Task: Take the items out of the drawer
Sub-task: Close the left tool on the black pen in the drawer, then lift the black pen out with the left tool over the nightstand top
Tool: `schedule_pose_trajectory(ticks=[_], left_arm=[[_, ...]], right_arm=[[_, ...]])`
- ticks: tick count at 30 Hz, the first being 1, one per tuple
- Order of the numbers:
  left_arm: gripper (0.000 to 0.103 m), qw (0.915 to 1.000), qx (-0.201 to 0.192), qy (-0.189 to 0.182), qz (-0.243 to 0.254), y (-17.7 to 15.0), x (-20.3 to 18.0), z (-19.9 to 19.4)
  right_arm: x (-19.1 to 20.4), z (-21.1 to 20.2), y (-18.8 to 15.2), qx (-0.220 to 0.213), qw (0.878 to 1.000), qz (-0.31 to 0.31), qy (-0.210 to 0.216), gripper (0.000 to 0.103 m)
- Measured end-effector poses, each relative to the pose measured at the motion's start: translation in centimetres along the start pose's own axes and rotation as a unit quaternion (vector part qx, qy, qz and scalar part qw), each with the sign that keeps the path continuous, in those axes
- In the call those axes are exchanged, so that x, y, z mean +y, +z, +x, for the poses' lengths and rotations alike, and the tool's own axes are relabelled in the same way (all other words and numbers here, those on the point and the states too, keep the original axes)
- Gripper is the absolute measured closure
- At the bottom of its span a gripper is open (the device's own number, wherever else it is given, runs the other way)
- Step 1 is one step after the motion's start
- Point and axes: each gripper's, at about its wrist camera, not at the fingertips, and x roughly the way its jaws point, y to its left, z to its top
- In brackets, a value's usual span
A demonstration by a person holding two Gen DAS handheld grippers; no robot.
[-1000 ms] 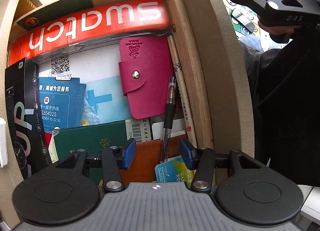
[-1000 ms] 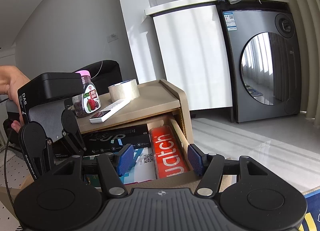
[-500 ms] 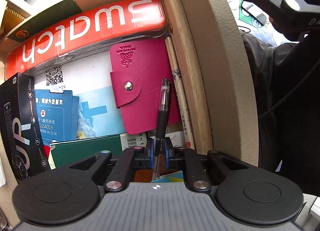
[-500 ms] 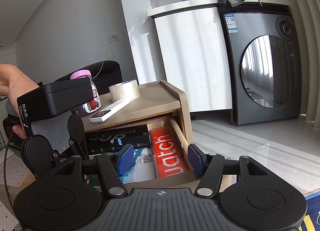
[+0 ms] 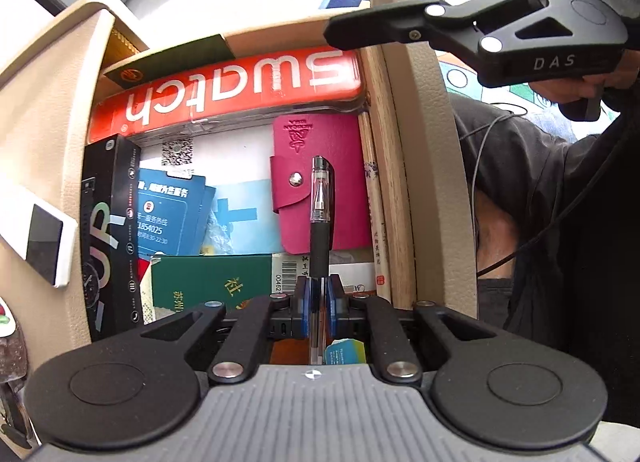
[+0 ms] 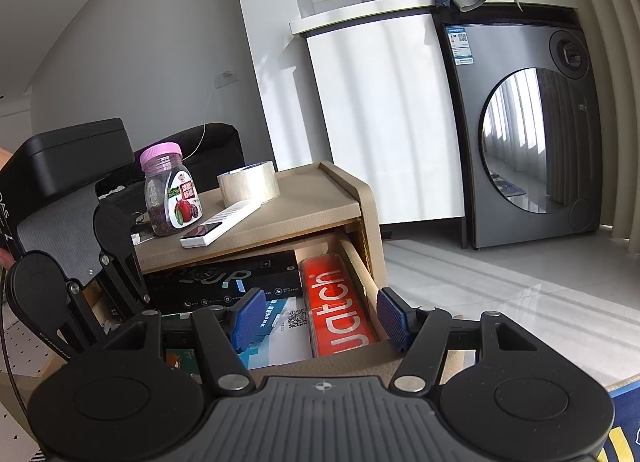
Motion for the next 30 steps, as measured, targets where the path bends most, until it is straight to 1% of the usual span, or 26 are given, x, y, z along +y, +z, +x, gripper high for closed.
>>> schedule_pose_trajectory(ticks=[2, 4, 7, 10, 12, 15, 17, 20, 22, 24, 25, 26, 28, 30], left_arm=[[0.093, 0.9994, -0.02, 0.017, -0.022, -0.2, 1.0, -0.9], [0.093, 0.9977, -0.04, 0.036, -0.041, -0.2, 1.3, -0.8], [0.093, 0.992, -0.077, 0.068, -0.073, -0.9, 1.6, -2.3], [0.093, 0.9788, -0.131, 0.099, -0.123, -1.9, 2.9, -2.6], [0.093, 0.9641, -0.168, 0.13, -0.16, -3.1, 3.2, -3.6], [0.093, 0.9411, -0.21, 0.173, -0.201, -4.7, 3.5, -5.1], [0.093, 0.9233, -0.236, 0.201, -0.227, -5.7, 3.7, -6.0], [0.093, 0.8942, -0.277, 0.222, -0.273, -7.4, 4.3, -6.8], [0.093, 0.8725, -0.304, 0.234, -0.303, -8.5, 4.8, -7.2], [0.093, 0.8488, -0.33, 0.246, -0.332, -9.6, 5.3, -7.6], [0.093, 0.8363, -0.34, 0.252, -0.349, -10.3, 5.6, -7.8], [0.093, 0.8208, -0.35, 0.264, -0.366, -11.2, 5.9, -8.0], [0.093, 0.7859, -0.372, 0.288, -0.401, -13.0, 6.4, -8.3], [0.093, 0.7556, -0.387, 0.301, -0.434, -14.7, 7.0, -8.7]], right_arm=[[-0.1, 0.0, 0.0, -0.001, 1.0, 0.002, -0.004, 0.037], [-0.1, 0.0, 0.0, -0.002, 1.0, 0.0, -0.009, 0.037], [-0.1, 0.0, 0.1, -0.001, 1.0, -0.003, -0.013, 0.037], [0.0, -0.1, 0.0, -0.003, 1.0, -0.007, -0.016, 0.037], [0.1, -0.1, -0.1, -0.004, 1.0, -0.011, -0.018, 0.037], [0.4, -0.3, -0.2, -0.004, 1.0, -0.017, -0.019, 0.037], [0.4, -0.4, -0.3, -0.004, 1.0, -0.019, -0.019, 0.037], [0.7, -0.2, -0.4, -0.007, 0.999, -0.024, -0.023, 0.037], [0.9, -0.2, -0.5, -0.007, 0.999, -0.027, -0.024, 0.037], [1.2, -0.1, -0.6, -0.007, 0.999, -0.03, -0.024, 0.037], [1.3, -0.1, -0.6, -0.007, 0.999, -0.032, -0.024, 0.037], [1.4, -0.1, -0.6, -0.006, 0.999, -0.033, -0.023, 0.037], [1.4, -0.2, -0.7, -0.008, 0.999, -0.036, -0.022, 0.037], [1.5, -0.3, -0.8, -0.009, 0.999, -0.041, -0.024, 0.037]])
